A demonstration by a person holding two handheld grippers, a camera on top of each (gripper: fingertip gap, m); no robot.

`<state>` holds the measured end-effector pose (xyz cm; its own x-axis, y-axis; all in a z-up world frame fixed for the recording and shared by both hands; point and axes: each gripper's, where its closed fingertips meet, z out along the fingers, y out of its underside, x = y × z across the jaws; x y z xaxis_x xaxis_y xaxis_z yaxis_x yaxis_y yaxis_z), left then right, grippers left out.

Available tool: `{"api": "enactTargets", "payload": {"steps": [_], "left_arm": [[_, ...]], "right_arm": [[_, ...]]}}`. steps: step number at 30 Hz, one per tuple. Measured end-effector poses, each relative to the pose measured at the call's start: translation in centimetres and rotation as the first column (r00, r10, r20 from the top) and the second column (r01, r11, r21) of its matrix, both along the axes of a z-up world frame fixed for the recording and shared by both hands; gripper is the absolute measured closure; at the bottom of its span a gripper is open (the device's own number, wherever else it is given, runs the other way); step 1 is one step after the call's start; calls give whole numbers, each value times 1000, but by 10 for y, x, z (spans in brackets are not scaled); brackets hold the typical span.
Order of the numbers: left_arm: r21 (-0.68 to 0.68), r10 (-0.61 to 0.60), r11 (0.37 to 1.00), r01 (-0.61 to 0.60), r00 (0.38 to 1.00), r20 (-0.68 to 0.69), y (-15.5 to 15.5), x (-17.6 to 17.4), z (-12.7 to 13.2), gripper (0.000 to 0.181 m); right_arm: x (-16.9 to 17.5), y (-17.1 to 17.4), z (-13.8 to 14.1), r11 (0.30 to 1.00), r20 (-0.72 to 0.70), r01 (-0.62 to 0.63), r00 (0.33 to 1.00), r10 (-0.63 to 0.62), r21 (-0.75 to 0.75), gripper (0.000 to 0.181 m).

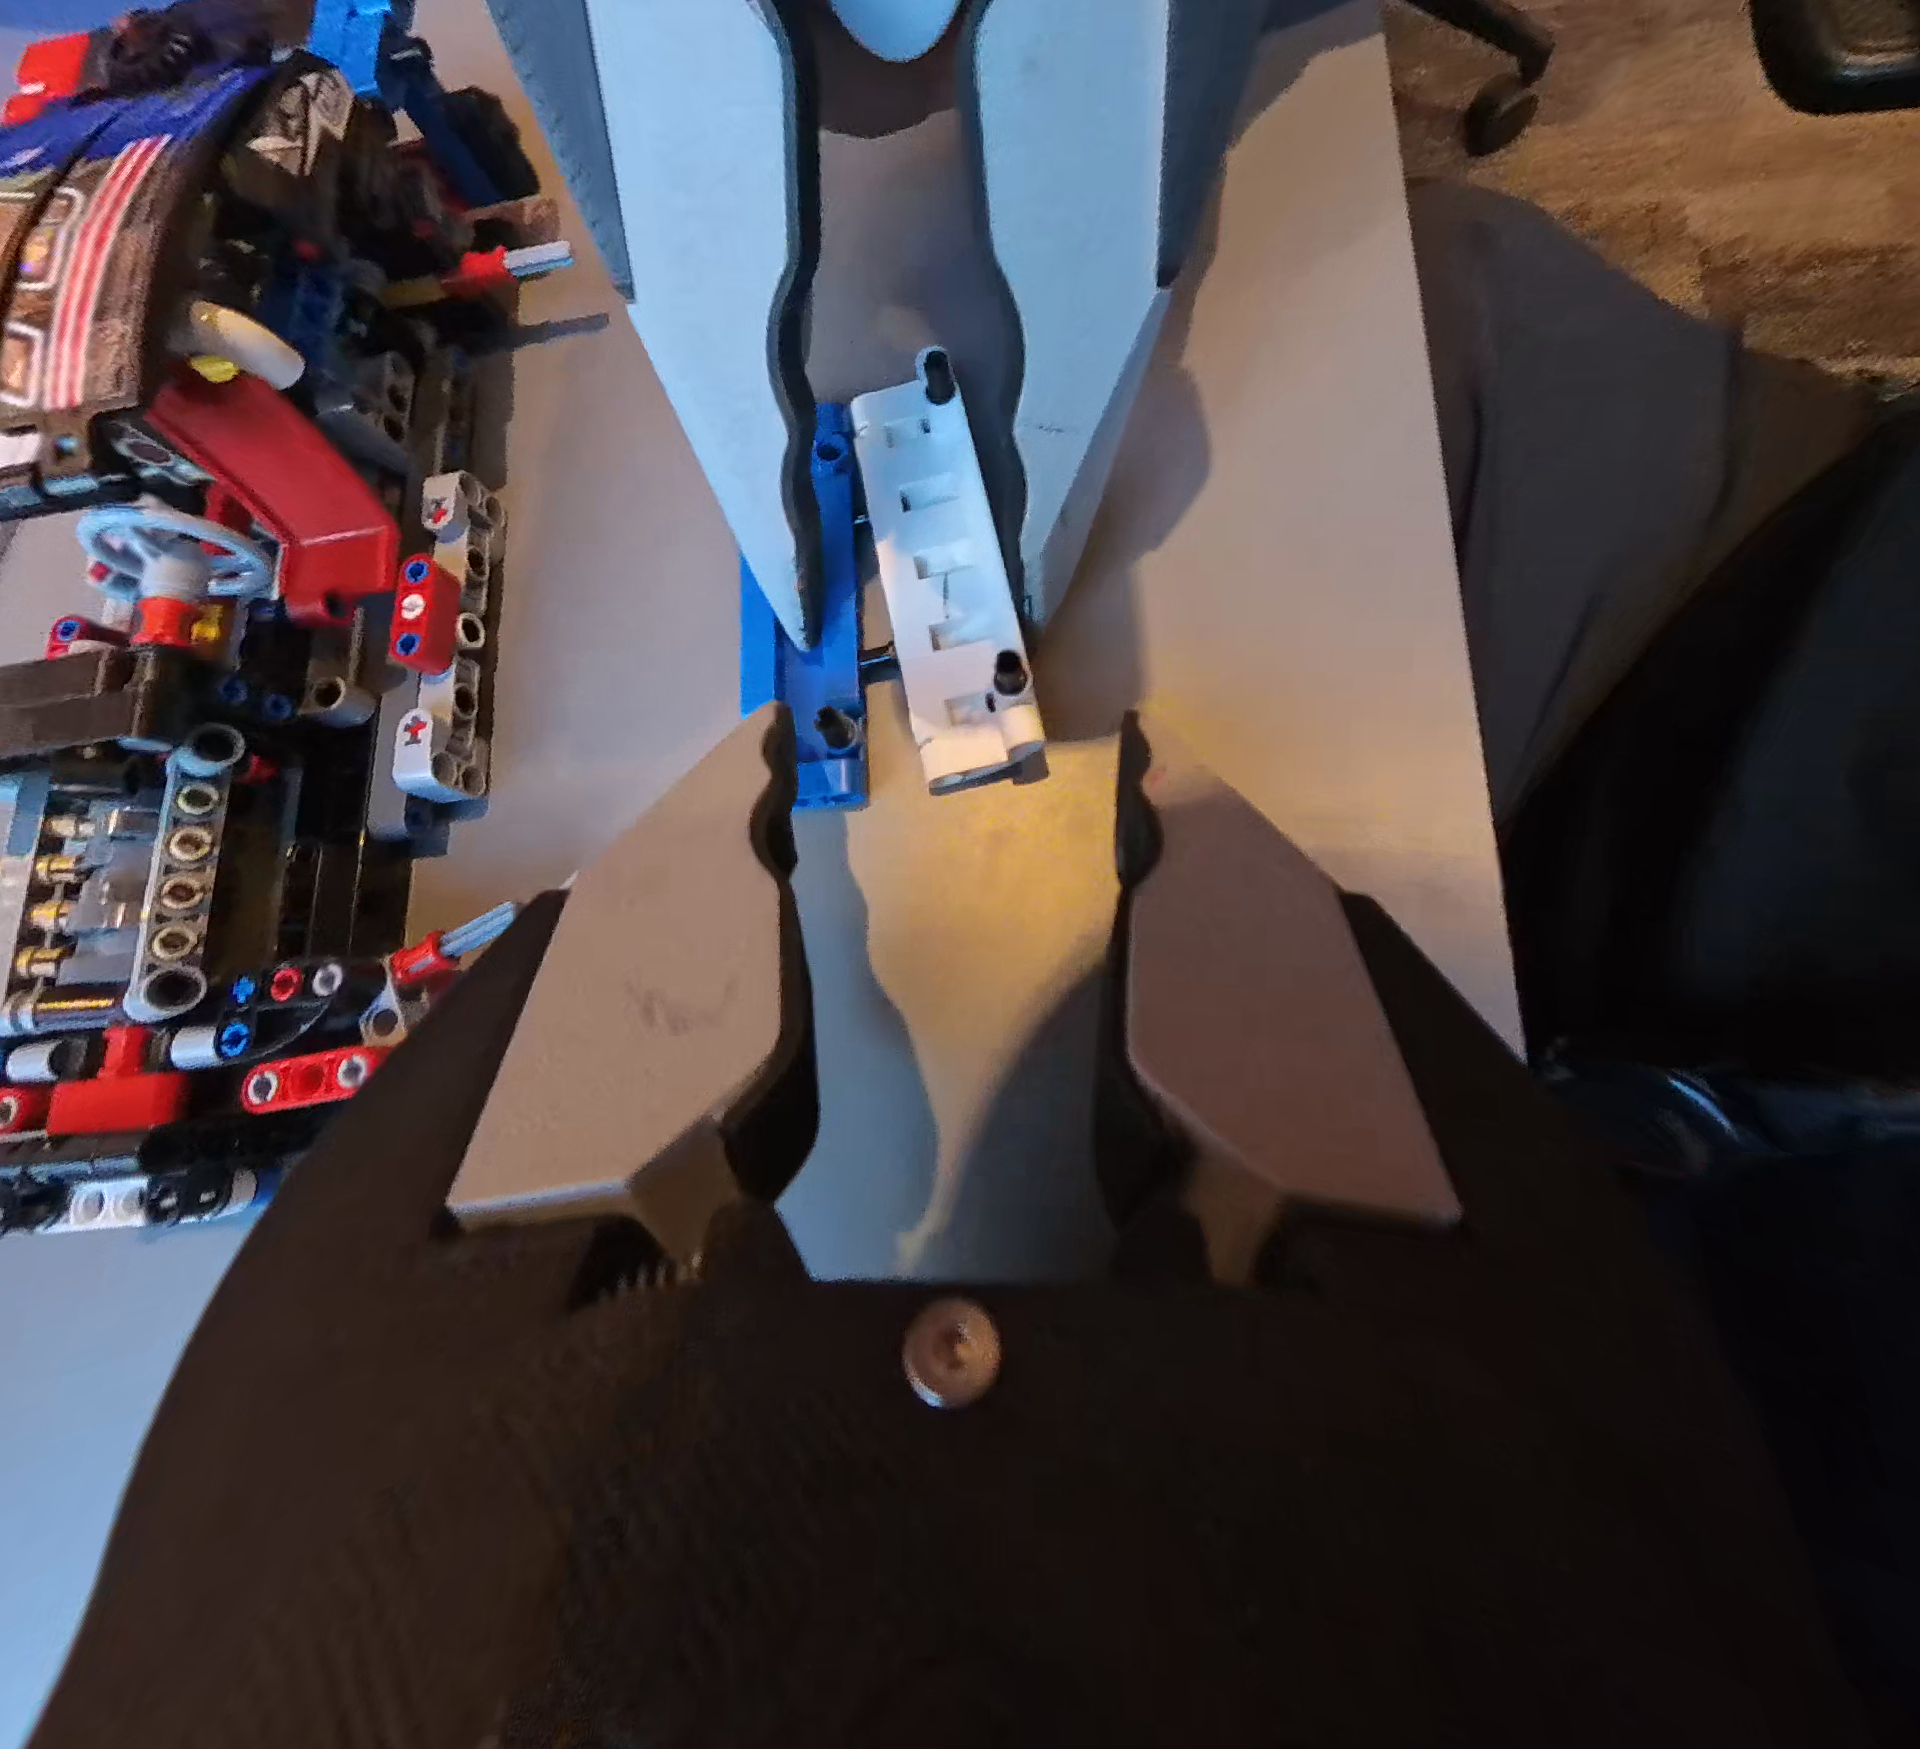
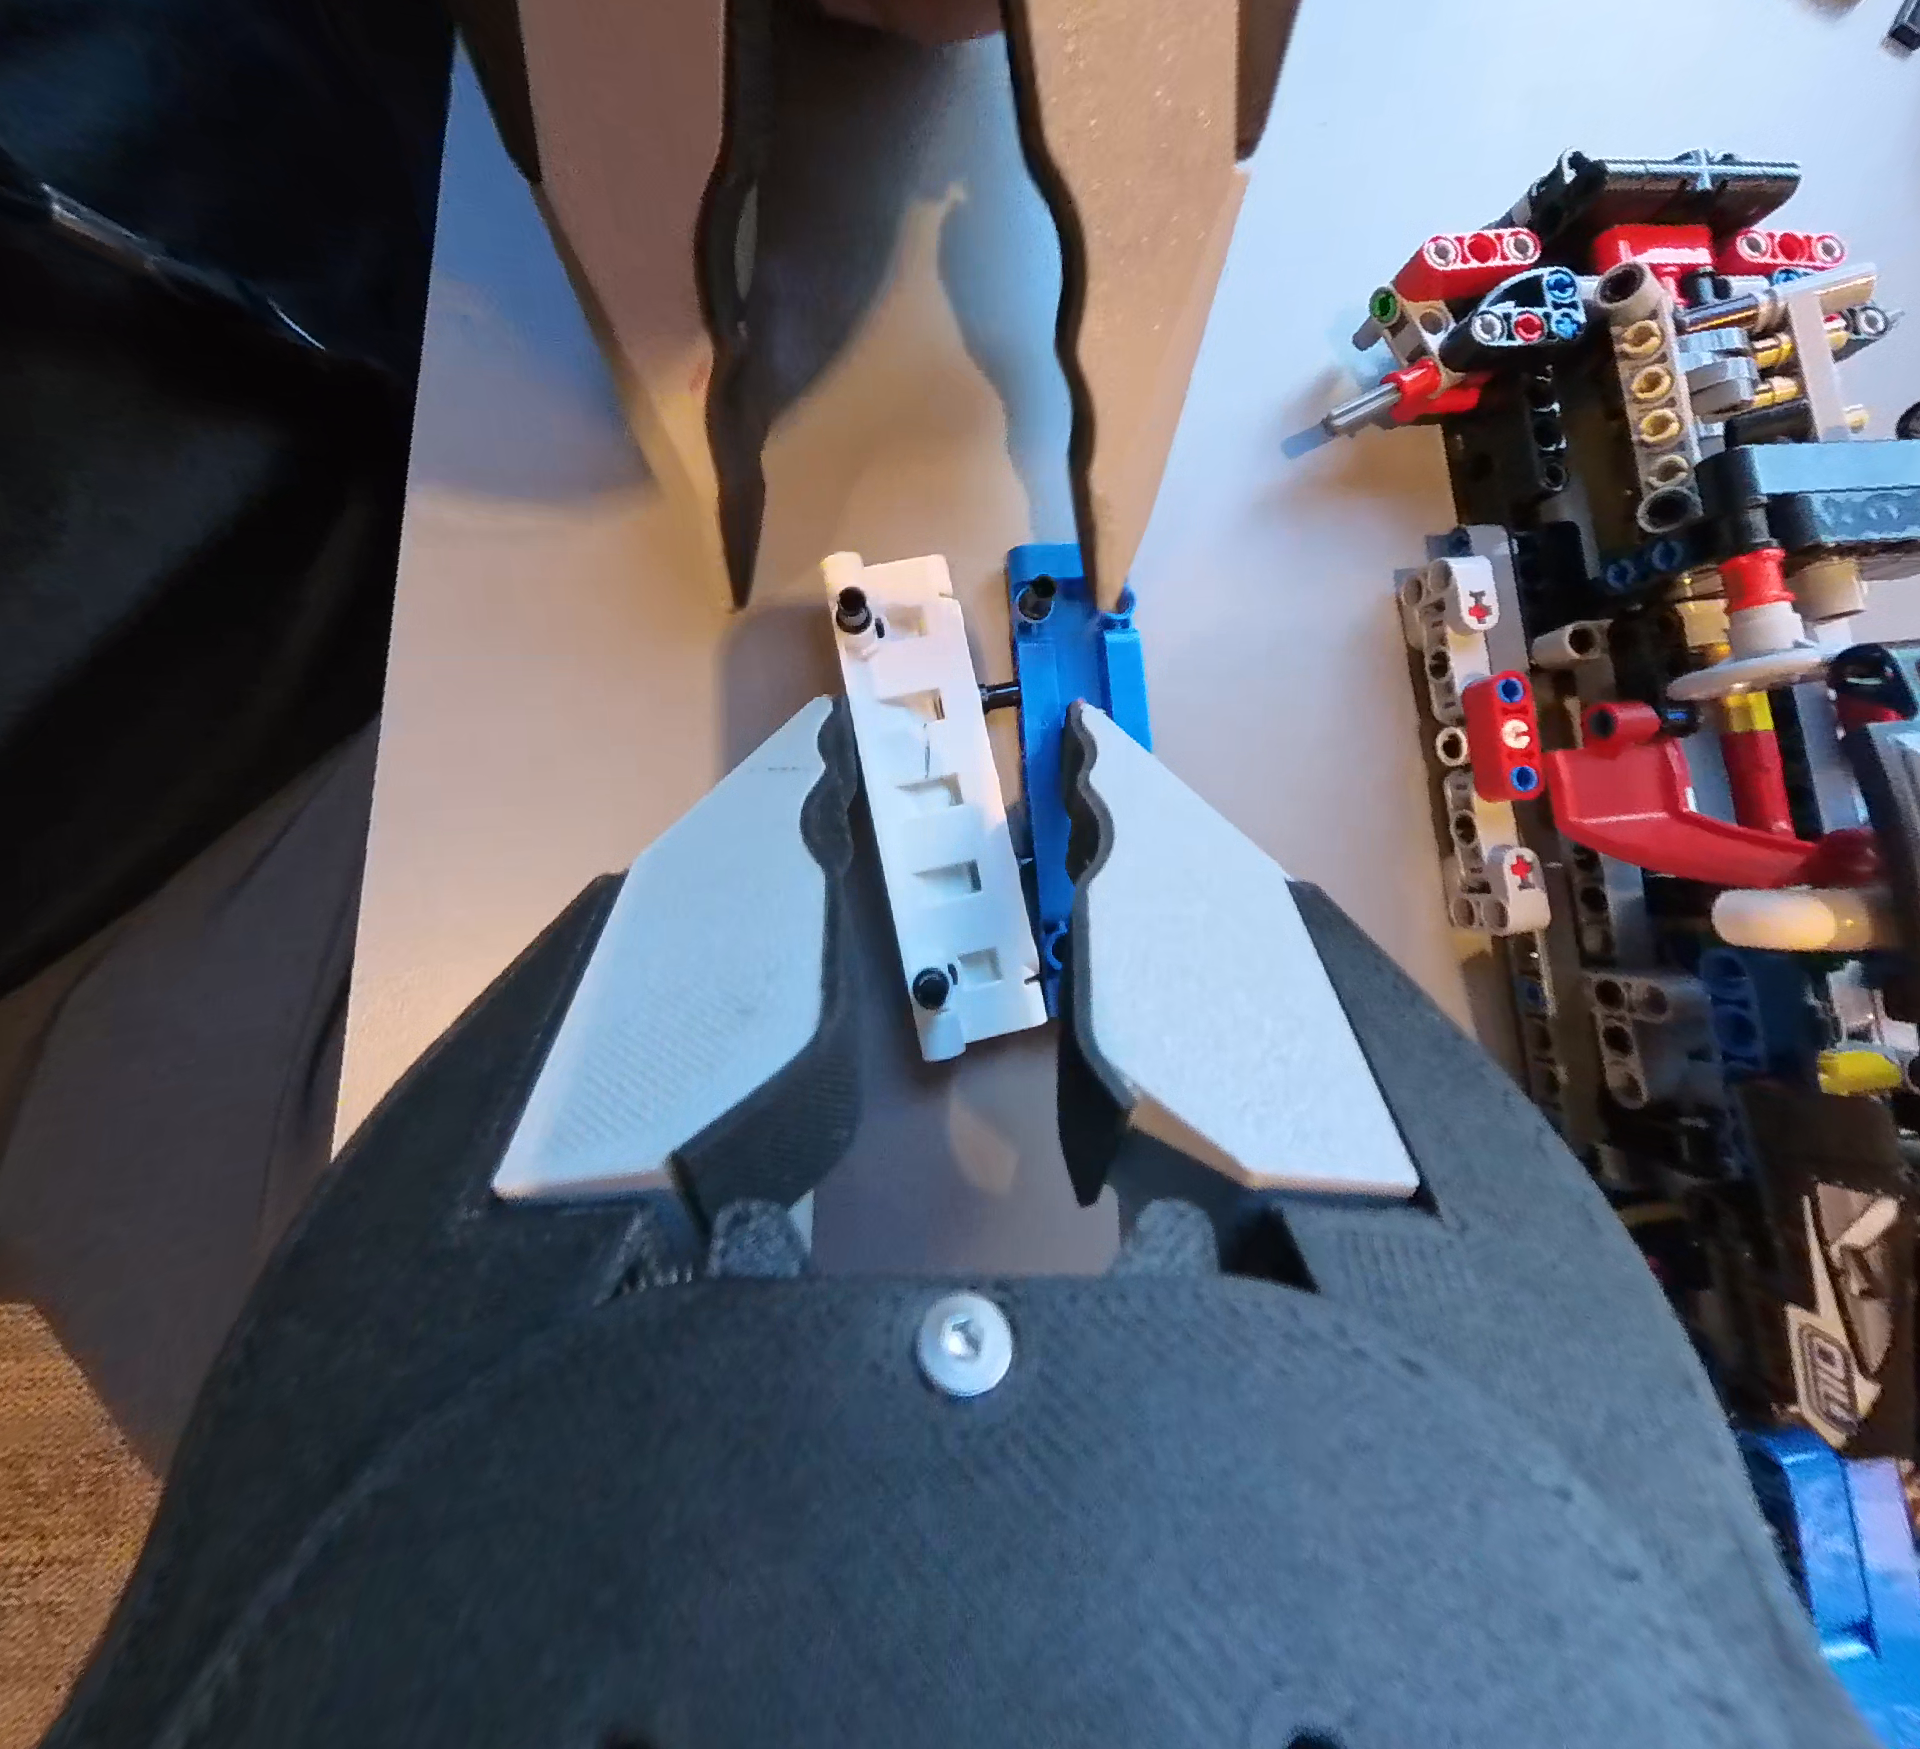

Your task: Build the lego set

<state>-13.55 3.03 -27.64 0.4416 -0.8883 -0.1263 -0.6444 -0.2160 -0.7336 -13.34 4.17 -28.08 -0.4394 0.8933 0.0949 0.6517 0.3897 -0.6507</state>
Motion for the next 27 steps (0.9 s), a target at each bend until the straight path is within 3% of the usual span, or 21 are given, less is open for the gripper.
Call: {"api": "enactTargets", "payload": {"steps": [27], "left_arm": [[-69,-3,998,4,1000,22,6,-4,-3,130]], "right_arm": [[-6,1,0,997,-79,17,997,-23,-75,142]]}}
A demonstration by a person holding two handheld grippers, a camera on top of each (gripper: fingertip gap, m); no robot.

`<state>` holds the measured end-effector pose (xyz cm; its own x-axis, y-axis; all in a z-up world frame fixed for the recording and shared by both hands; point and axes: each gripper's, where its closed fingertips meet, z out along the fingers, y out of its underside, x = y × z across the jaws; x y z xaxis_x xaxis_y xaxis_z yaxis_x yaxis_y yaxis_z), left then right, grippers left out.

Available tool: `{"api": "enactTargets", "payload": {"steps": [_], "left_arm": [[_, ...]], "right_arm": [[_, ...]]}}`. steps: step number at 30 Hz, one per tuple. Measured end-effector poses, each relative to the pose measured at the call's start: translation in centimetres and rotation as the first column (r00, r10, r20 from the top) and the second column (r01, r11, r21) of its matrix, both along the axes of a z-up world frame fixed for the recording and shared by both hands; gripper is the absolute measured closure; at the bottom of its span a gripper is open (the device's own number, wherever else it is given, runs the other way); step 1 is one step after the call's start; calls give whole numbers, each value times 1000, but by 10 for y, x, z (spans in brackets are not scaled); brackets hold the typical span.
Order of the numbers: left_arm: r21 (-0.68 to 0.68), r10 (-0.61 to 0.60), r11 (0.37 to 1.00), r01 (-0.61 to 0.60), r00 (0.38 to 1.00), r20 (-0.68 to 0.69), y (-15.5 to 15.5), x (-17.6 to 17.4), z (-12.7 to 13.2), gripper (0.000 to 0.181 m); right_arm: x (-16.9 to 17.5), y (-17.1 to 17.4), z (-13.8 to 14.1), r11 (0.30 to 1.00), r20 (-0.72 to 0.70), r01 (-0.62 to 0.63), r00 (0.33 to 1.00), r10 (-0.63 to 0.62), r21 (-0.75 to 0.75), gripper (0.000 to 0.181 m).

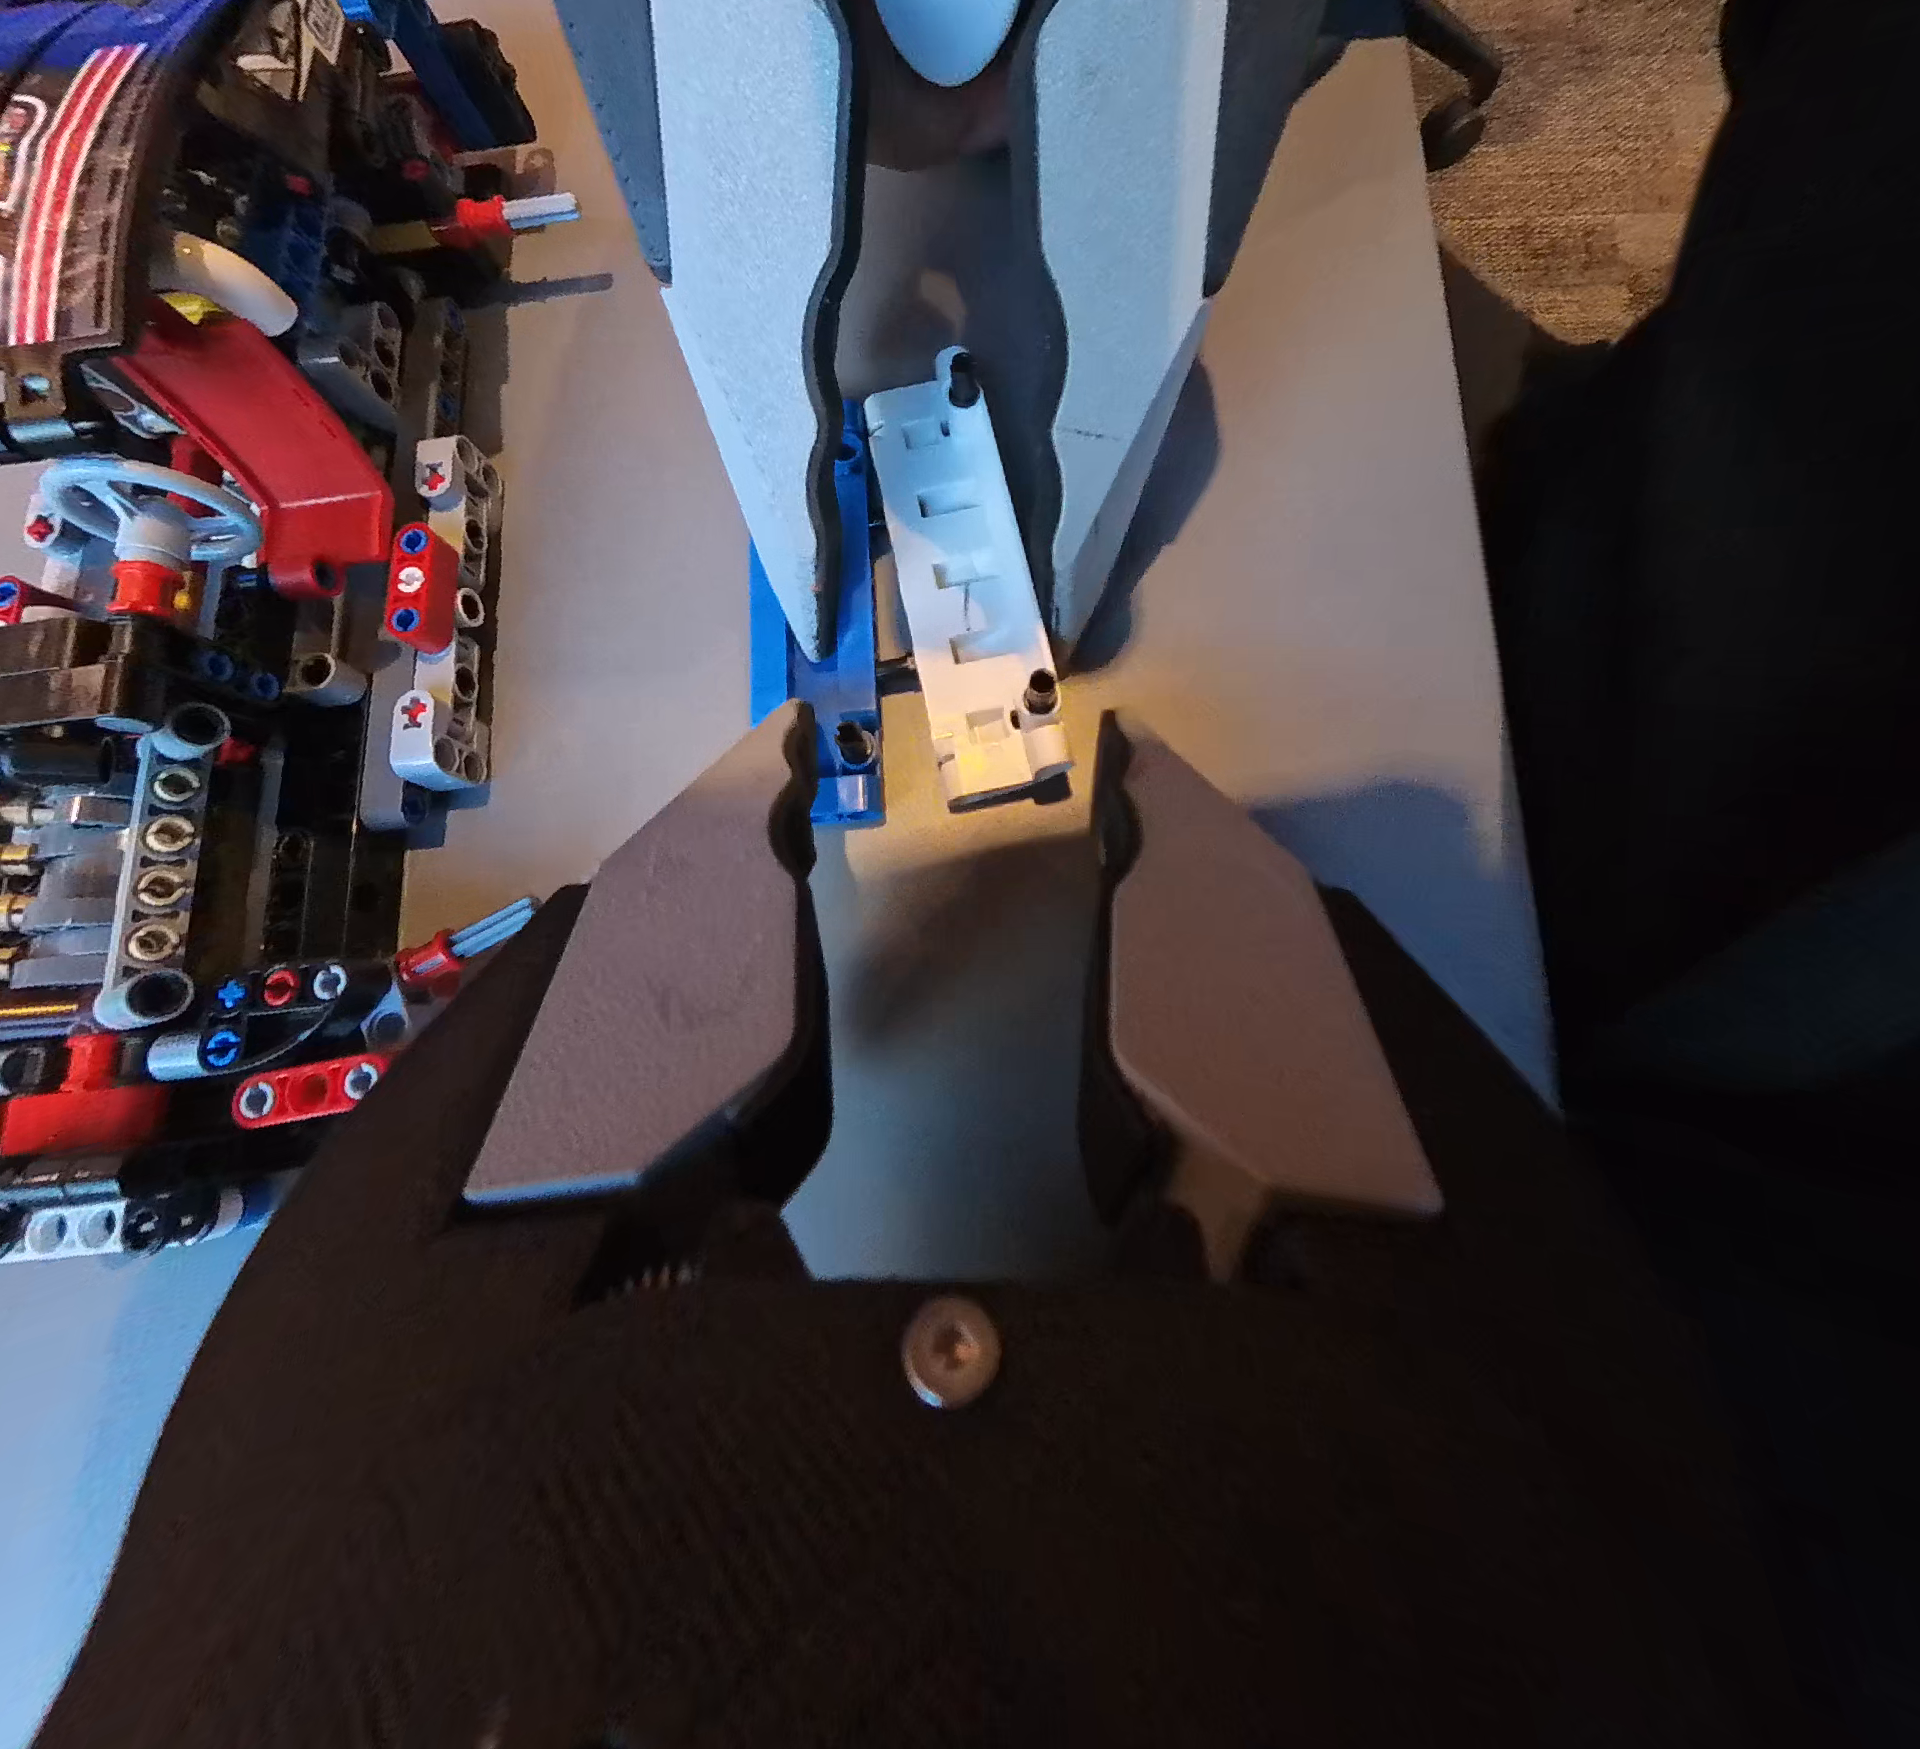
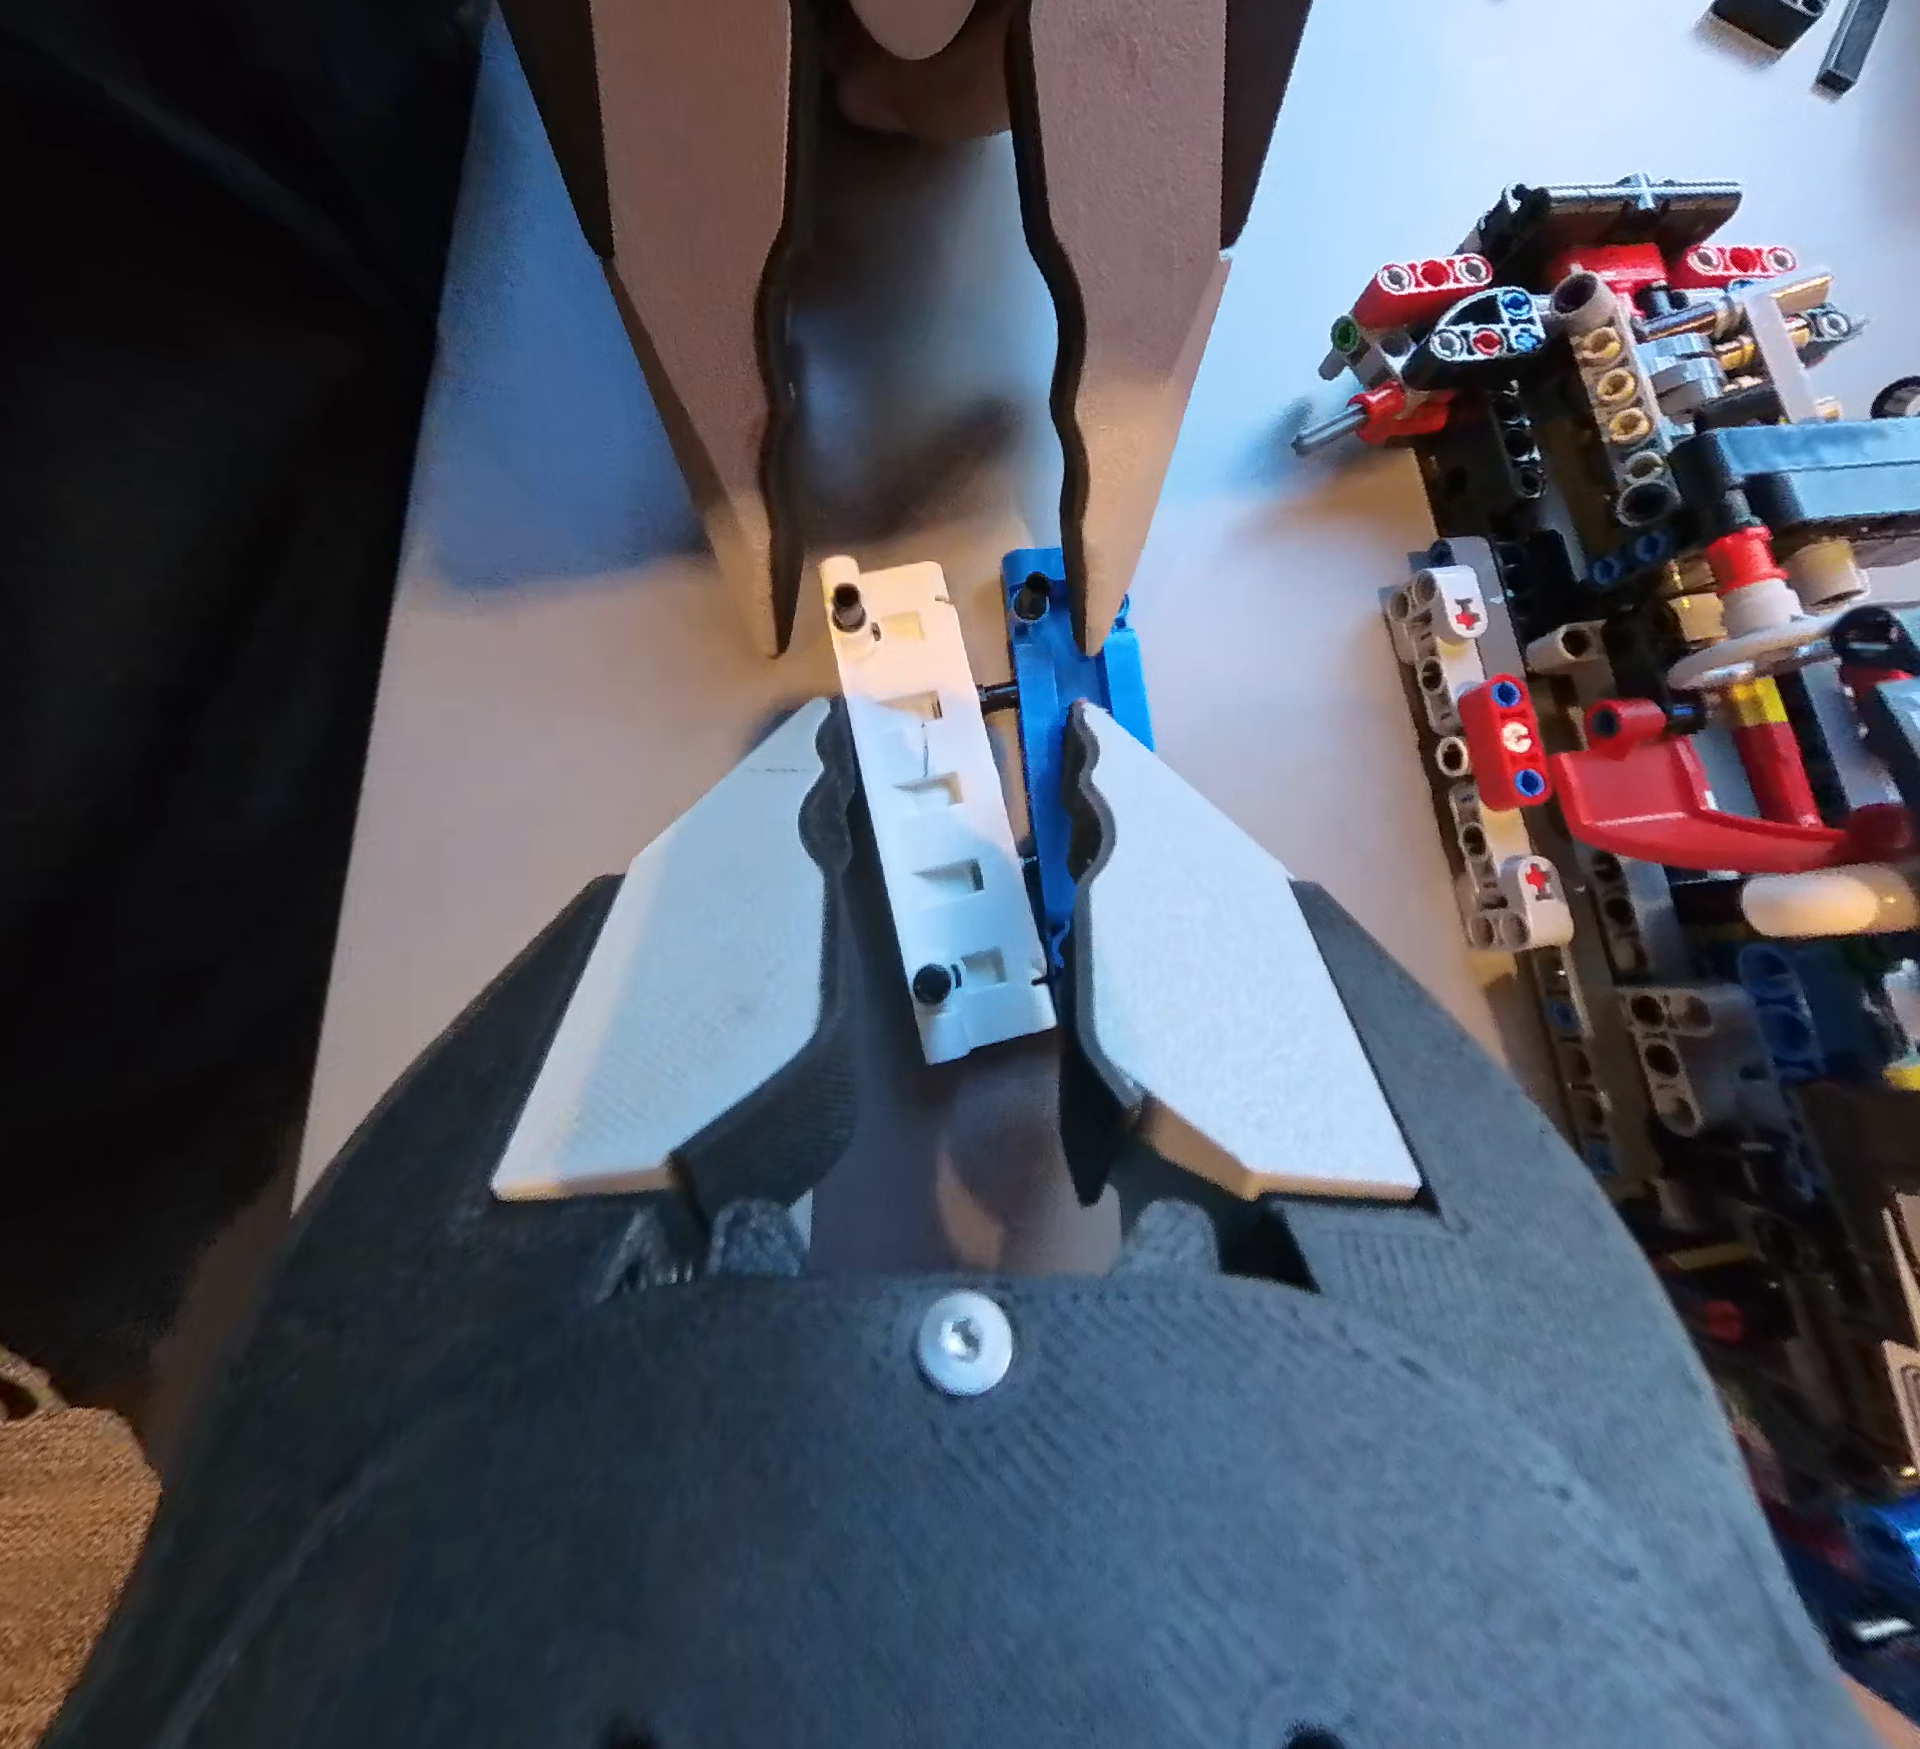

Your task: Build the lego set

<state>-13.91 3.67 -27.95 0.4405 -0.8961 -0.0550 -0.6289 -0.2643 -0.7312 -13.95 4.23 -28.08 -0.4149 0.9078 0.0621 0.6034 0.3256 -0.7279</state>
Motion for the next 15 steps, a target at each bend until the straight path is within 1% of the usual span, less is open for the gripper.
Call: {"api": "enactTargets", "payload": {"steps": [5,8,10,15], "left_arm": [[43,17,999,-17,1000,-9,3,-4,2,132],[52,44,998,-44,999,-3,6,-10,3,123],[49,53,997,-53,999,2,6,-14,4,121],[59,22,998,-24,999,23,2,-12,7,123]], "right_arm": [[0,1,0,1000,-2,9,1000,-9,1,142],[-1,1,0,1000,-3,17,1000,-17,3,142],[-1,1,0,1000,-3,25,1000,-25,5,142],[-1,1,0,999,-4,41,999,-40,5,142]]}}
